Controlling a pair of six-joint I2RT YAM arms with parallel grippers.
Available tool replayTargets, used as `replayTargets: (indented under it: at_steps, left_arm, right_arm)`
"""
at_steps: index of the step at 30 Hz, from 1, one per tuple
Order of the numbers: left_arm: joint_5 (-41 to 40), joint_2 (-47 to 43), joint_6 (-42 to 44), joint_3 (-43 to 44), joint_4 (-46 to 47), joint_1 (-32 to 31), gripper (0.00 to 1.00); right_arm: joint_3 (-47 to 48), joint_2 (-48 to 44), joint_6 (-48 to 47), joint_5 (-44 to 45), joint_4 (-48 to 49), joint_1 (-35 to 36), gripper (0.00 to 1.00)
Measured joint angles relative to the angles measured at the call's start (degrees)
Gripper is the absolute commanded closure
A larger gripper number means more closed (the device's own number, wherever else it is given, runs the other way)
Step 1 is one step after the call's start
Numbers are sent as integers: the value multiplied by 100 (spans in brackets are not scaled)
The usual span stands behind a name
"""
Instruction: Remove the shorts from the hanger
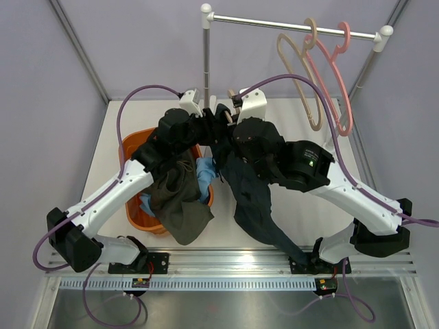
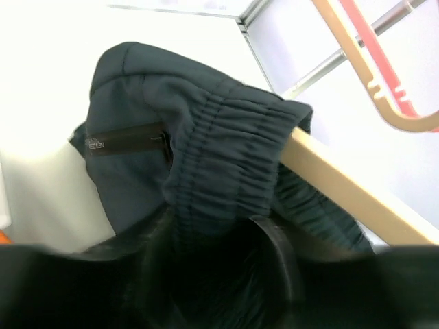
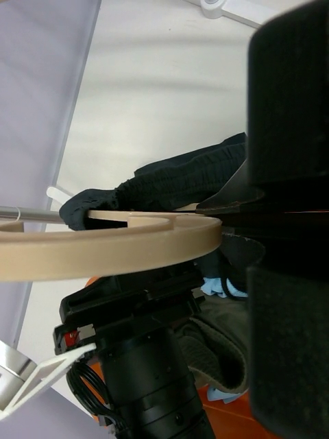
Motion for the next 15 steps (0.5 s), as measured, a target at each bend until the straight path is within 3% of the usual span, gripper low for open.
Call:
replayTargets:
  at_steps: [1,4,15]
  left_arm:
    - [-55,11,15,2,0,-2,82]
    - [-212,66,42,46,-17,-4,100]
    - [-621,540,-7,551,-299,94,100]
  right_arm:
    - [0,0,22,7,-17,20,100]
    - [-2,-9,105,74,-101,87,100]
    - [-223,-391,417,398,-337,551,100]
